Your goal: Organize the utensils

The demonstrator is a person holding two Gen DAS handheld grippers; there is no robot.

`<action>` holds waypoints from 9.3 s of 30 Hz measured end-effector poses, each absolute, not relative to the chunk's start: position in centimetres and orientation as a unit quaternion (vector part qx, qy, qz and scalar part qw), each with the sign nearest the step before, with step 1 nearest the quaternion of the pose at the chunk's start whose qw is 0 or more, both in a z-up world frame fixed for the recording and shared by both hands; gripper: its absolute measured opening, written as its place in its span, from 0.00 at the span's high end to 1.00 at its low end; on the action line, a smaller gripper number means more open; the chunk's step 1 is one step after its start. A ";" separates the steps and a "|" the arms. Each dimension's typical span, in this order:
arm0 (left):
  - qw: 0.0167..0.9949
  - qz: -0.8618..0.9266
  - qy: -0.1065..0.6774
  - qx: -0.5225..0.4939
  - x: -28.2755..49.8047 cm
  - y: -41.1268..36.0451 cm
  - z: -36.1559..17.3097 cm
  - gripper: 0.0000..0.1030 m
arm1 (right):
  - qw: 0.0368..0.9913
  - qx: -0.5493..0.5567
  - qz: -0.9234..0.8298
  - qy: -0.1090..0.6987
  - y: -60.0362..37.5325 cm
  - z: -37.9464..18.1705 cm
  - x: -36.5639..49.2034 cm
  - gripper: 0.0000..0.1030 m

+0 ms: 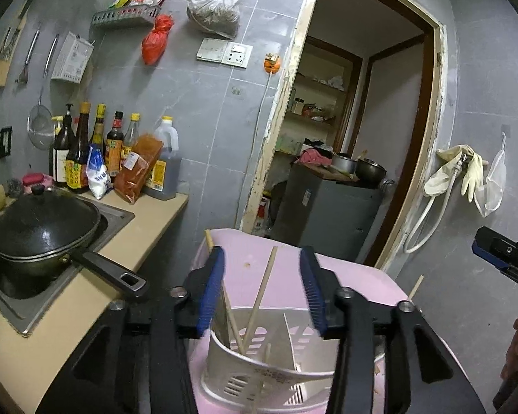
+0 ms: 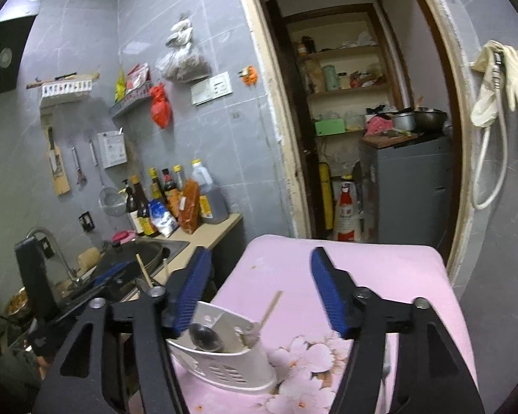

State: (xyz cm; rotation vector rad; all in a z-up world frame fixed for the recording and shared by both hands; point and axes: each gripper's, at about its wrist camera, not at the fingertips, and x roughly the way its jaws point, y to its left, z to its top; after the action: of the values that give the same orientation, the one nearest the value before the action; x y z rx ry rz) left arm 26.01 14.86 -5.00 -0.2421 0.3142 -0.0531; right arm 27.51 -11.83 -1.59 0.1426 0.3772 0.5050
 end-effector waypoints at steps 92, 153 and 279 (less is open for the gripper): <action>0.907 0.022 0.409 -0.101 26.1 10.2 -15.9 0.97 | 0.855 0.015 0.229 0.465 -14.6 -20.4 32.6 0.78; 0.954 -0.082 0.120 -0.262 32.9 19.9 0.7 0.98 | 0.947 0.092 0.274 0.137 -9.9 3.6 28.3 0.80; 0.978 0.017 0.193 -0.078 0.8 7.3 -3.1 0.08 | 0.970 0.027 0.133 0.202 -19.4 -3.0 3.8 0.00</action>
State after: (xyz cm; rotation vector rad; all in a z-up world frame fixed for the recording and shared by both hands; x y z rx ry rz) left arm 0.75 7.26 -3.11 -0.1581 0.3883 0.0339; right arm 3.84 -19.41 -3.01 0.0549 0.4086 0.2695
